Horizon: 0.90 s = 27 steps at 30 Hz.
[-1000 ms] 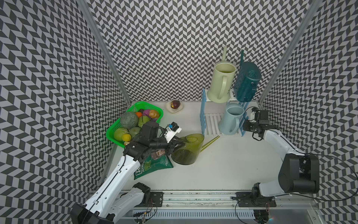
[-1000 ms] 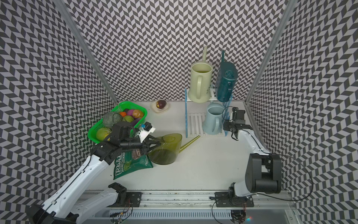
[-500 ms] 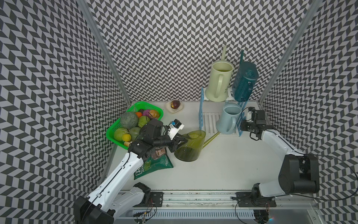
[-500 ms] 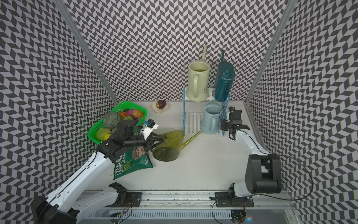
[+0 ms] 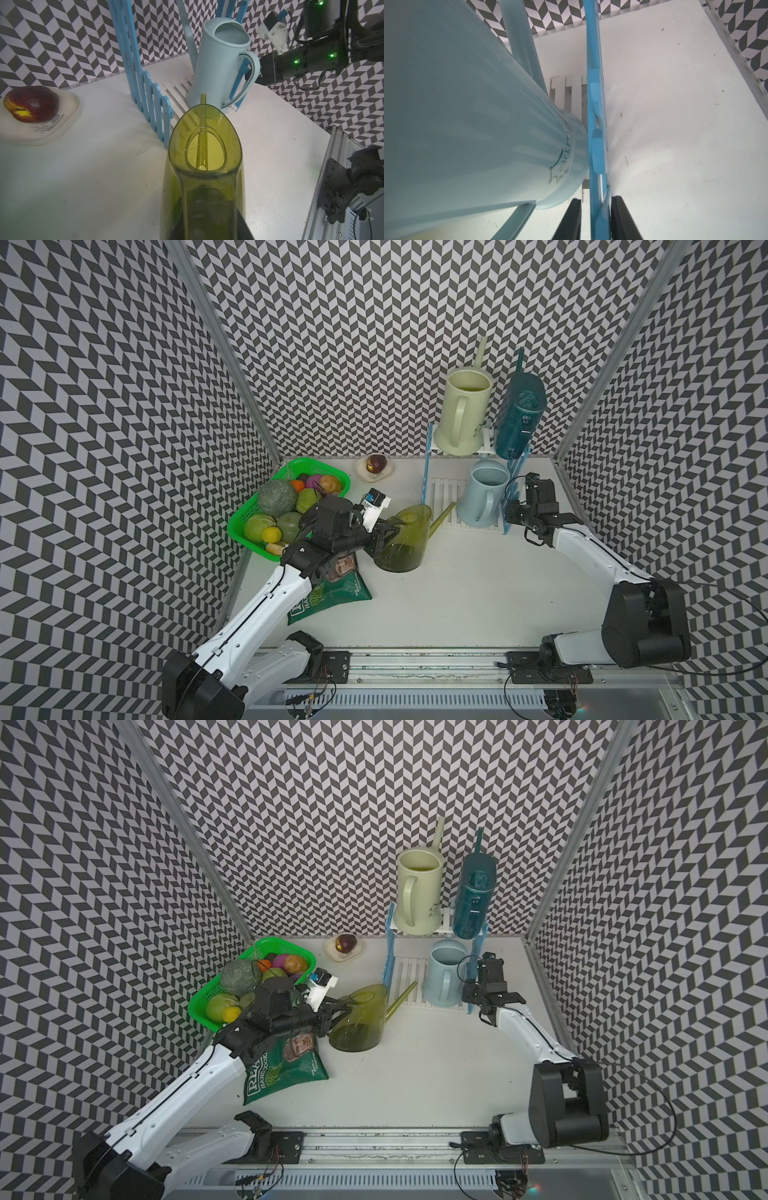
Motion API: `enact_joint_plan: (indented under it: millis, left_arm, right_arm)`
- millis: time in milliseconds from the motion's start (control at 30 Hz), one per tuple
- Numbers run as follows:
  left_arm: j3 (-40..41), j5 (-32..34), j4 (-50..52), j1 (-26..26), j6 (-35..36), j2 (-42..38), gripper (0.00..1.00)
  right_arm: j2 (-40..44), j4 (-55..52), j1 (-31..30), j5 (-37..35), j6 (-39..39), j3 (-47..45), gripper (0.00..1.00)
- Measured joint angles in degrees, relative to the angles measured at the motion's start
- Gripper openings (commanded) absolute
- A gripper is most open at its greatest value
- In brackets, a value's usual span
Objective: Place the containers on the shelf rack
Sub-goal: 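Place the container on the shelf.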
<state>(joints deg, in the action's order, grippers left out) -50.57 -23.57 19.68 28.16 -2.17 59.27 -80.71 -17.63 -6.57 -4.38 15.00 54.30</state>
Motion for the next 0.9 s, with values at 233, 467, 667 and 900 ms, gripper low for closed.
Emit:
enact_joint_plan:
  millis: [233,467,667,900]
  left_arm:
    - [0.04,2.89,-3.41,1.14,-3.34,1.14,0.0]
    - [0.04,5.53,-6.19,1.14,-6.16,3.02,0.0]
    - [0.04,6.88,-7.76,1.81,-7.67,4.83,0.0]
    - [-0.02,9.18,-9.75,2.25,-8.94,7.08,0.0]
  right_arm:
    - [0.46,-0.35,-1.6,-1.7,2.32,-0.07,0.27]
    - [0.57,-0.39,-2.89,-1.92,3.74,-0.09,0.27]
    - [0.57,-0.42,-3.08,-2.05,4.17,-0.09,0.27]
    - [0.57,-0.52,-3.19,-2.12,4.15,-0.09,0.27]
